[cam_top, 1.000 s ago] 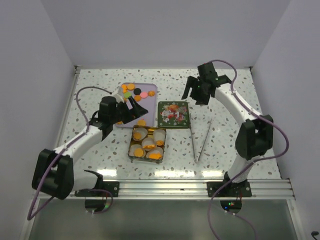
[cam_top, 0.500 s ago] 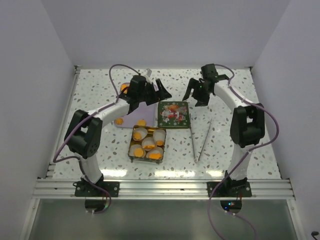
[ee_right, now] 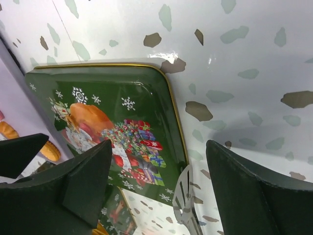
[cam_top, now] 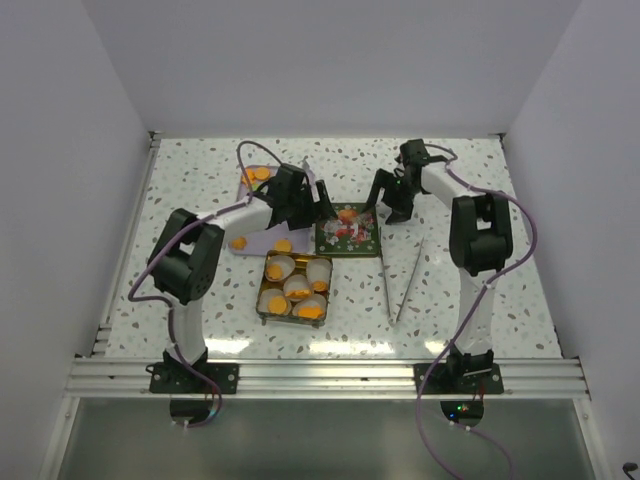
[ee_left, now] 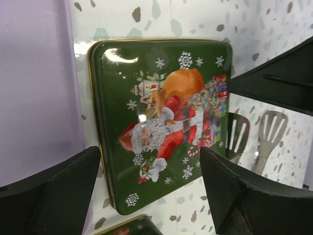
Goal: Pack the cookies
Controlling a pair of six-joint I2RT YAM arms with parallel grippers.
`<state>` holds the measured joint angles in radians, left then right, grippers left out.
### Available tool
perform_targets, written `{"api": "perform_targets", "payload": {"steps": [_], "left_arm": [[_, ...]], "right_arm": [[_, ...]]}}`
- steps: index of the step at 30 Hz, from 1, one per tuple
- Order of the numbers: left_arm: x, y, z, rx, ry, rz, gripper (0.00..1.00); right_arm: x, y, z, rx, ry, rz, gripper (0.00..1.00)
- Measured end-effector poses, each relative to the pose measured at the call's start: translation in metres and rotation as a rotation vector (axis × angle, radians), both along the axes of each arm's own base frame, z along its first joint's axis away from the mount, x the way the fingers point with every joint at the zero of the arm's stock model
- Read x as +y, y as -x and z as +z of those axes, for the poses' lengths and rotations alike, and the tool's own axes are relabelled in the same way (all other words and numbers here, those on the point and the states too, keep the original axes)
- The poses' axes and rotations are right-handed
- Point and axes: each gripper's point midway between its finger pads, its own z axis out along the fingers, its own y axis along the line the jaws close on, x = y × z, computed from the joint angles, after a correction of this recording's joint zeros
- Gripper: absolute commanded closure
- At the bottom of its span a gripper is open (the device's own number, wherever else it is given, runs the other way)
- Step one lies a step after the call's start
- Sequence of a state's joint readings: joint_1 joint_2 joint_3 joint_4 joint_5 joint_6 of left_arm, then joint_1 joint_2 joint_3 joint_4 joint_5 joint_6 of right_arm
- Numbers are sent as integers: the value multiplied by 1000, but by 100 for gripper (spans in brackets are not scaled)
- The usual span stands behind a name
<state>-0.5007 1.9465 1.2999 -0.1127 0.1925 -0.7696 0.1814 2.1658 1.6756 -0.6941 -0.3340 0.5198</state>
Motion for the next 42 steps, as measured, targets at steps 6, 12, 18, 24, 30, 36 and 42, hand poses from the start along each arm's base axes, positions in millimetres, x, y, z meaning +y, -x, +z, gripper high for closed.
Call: {"api": "perform_targets", "payload": {"steps": [6,12,18,24,30,36,42], "left_arm": [[0,2,-18,39,-76,-11,12],[-3,-3,-25,45,-100,-30,12],[-8,-10,-32,56,-115,-51,12],[-15,-13,-31,45,-67,-77,12],[-14,-16,-28,4,28,-78,13],[-14,-18,-24,-32,97,-62,13],[-12,-19,-22,-41,108,-48,13]], "right_arm": [[5,-1,-5,14,-39,8,19],[10,-4,-5,12,-68,14,19],[13,-5,-5,14,-89,15,19],[18,-4,-5,-7,-173,5,22],[17,-2,-3,-60,-269,-22,30],[18,-3,0,-95,-329,-66,35],[19,-9,3,-115,-342,-88,35]]}}
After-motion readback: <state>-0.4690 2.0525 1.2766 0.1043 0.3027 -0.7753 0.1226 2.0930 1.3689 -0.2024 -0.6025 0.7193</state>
